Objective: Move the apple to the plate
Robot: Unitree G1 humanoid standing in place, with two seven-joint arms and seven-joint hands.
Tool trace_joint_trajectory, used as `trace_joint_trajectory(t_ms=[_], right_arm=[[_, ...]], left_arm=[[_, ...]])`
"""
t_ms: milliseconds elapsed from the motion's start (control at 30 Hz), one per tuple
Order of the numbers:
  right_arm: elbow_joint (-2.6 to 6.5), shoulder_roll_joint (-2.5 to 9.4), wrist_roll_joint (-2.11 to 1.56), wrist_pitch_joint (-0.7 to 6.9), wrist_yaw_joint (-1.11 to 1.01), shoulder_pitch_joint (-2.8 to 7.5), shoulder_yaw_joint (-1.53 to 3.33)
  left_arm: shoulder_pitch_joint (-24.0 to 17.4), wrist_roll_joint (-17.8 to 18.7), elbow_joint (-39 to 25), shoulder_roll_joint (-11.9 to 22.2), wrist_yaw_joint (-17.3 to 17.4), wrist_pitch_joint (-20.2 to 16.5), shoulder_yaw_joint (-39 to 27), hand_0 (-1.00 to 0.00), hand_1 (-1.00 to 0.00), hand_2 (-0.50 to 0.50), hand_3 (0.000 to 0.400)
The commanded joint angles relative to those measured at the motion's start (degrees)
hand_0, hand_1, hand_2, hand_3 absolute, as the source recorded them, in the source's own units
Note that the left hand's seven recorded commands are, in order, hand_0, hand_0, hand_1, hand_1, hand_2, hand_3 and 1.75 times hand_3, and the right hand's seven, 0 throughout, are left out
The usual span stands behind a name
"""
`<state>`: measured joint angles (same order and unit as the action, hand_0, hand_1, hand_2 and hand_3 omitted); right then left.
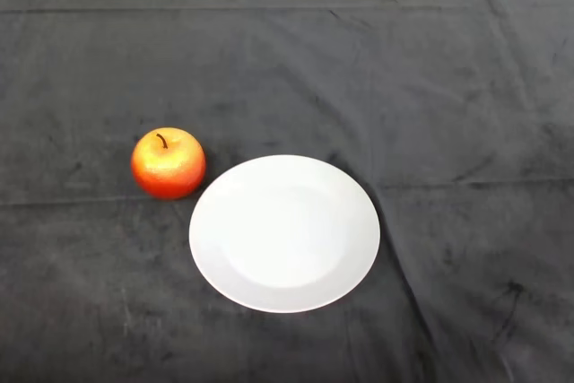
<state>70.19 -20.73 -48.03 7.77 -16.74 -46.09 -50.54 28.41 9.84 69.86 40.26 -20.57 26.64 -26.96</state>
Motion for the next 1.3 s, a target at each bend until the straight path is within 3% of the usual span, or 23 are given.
trace_joint_trajectory(t_ms=[33,533,1300], right_arm=[[-1.24,0.18,-0.65,-1.12,-0.96,-1.78,0.13],[-1.31,0.2,-0.73,-1.12,-0.93,-1.75,0.23],[-1.41,0.22,-0.84,-1.12,-0.87,-1.69,0.37]], left_arm=[[2.2,-1.5,-2.6,-0.2,0.7,-0.3,1.4,0.0,0.0,0.0,0.0],[3.9,-5.8,-2.5,-1.8,3.5,0.8,6.4,0.0,0.0,0.0,0.0],[5.6,-12.5,-2.1,-3.8,13.4,4.2,15.0,0.0,0.0,0.0,0.0]])
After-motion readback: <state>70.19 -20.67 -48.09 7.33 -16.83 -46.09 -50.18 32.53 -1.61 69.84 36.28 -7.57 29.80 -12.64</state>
